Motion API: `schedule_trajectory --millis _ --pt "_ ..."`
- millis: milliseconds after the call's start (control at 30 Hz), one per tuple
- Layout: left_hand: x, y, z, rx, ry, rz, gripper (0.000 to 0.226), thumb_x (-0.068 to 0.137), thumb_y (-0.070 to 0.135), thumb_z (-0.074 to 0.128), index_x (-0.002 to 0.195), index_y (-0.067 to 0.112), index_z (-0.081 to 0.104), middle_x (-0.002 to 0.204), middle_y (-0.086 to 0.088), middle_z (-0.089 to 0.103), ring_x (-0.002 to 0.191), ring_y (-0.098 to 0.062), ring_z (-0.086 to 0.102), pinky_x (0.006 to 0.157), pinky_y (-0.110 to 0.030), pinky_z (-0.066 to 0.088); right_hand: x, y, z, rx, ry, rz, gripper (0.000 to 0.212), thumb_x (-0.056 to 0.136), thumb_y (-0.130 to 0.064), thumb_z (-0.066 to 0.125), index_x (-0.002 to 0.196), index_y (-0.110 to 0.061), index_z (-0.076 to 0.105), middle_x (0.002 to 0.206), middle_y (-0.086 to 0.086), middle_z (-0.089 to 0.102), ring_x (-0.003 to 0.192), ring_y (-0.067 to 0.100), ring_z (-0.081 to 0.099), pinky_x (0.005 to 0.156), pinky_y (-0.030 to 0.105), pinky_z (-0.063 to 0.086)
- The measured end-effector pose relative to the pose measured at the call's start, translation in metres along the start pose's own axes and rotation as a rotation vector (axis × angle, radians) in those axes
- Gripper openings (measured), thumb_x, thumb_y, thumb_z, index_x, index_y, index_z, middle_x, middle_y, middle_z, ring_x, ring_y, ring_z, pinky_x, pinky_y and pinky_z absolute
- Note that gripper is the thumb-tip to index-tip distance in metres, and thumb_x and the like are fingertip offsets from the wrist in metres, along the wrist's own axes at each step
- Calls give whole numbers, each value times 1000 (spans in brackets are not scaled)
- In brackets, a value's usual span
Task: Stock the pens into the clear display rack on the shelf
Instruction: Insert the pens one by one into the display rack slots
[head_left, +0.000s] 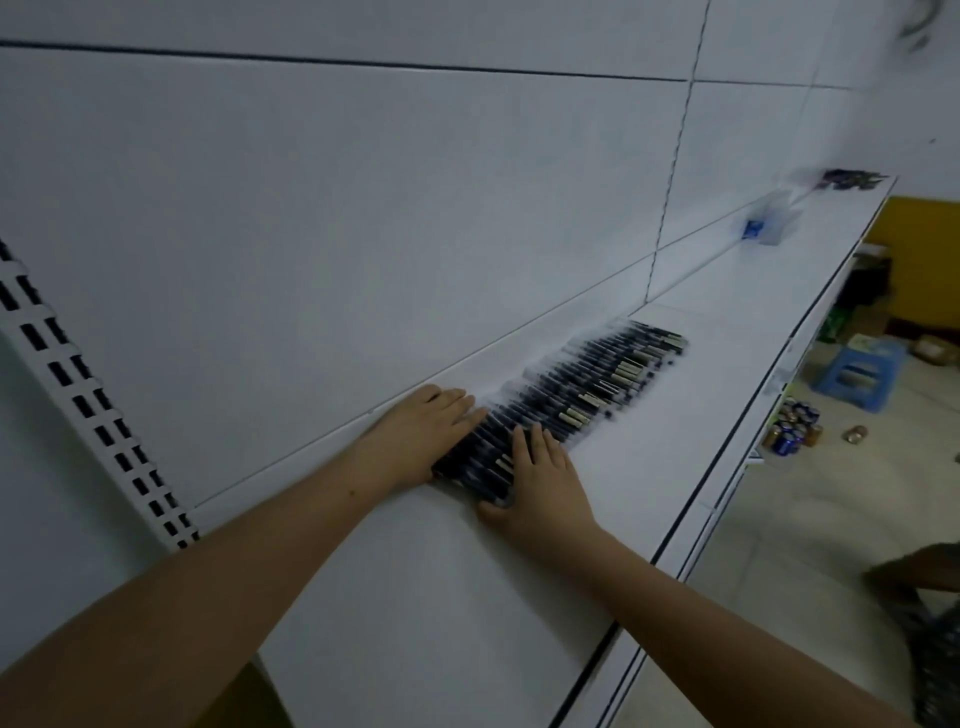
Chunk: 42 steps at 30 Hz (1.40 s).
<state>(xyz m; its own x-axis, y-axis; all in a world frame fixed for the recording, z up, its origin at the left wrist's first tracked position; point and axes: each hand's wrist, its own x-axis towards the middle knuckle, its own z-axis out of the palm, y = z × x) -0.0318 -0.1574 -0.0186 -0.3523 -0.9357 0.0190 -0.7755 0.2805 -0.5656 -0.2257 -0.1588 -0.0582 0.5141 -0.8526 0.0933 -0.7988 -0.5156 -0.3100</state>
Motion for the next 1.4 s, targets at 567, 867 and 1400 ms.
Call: schedule_trajectory --millis 567,867,1400 --pt "69 -5 -6 -15 58 43 97 79 44 67 153 20 9 156 -10 24 143 -28 21 115 -40 17 38 41 -8 -141 -28 42 105 89 -64 49 155 -7 -9 164 18 -9 152 31 -7 124 43 1" --pt "101 -3 -12 -6 29 49 102 76 39 69 153 18 5 156 -13 21 143 -28 21 116 -40 18 56 66 -17 -93 -6 77 104 90 -60 52 156 -7 -9 164 16 -7 152 30 -1 124 39 5" --pt "156 1 -4 -25 67 45 109 69 44 72 152 16 8 146 -11 35 133 -28 33 107 -40 27 88 110 -24 -88 60 108 102 88 -60 53 157 -8 -3 165 11 5 152 26 6 124 38 7"
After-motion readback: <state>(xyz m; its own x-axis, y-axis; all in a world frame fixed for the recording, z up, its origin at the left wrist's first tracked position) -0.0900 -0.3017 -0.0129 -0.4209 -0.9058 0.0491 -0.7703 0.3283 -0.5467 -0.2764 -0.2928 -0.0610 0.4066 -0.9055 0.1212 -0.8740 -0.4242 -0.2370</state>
